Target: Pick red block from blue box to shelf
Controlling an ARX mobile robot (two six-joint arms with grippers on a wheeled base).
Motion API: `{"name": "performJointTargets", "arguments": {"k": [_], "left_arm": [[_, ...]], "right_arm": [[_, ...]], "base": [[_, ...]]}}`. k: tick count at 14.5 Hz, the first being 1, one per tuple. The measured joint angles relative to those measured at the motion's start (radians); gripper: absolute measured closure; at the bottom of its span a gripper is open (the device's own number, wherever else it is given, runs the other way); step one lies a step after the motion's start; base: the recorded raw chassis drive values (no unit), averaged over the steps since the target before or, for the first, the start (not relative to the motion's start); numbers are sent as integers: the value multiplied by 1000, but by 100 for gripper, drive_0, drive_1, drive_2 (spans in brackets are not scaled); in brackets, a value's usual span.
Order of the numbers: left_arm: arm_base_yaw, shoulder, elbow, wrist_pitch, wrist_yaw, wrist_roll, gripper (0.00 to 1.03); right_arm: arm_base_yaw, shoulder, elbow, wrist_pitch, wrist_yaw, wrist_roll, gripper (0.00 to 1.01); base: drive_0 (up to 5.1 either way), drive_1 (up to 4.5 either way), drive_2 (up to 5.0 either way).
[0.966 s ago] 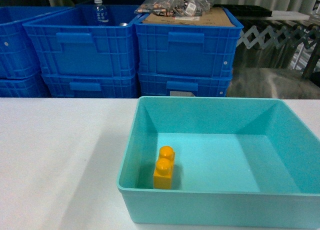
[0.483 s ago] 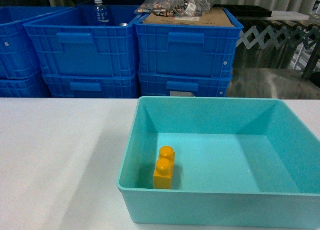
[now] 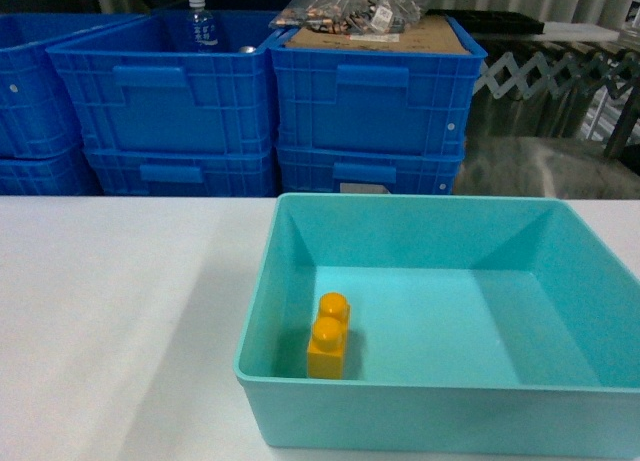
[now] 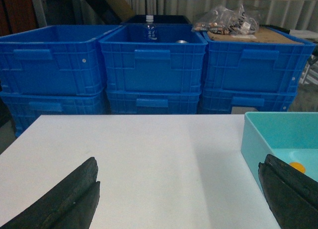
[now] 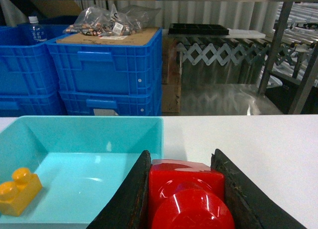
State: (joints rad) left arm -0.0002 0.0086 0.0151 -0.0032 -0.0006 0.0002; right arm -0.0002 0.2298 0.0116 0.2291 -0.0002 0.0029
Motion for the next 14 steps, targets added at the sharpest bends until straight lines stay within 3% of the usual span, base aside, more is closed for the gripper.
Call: {"name": "performJointTargets", "arguments": {"k": [5,6,14], "left_arm": [[0,0,0,0,0,0,5],[0,0,0,0,0,0,5],[0,0,0,0,0,0,5]], "right_arm": [[0,-66,0,-71,0,0,72],[0,-185,1,-237,0,0,72],[0,-225,1,-234,0,0,72]], "base": [[0,0,0],[0,0,0],[-8,-8,-8]]}}
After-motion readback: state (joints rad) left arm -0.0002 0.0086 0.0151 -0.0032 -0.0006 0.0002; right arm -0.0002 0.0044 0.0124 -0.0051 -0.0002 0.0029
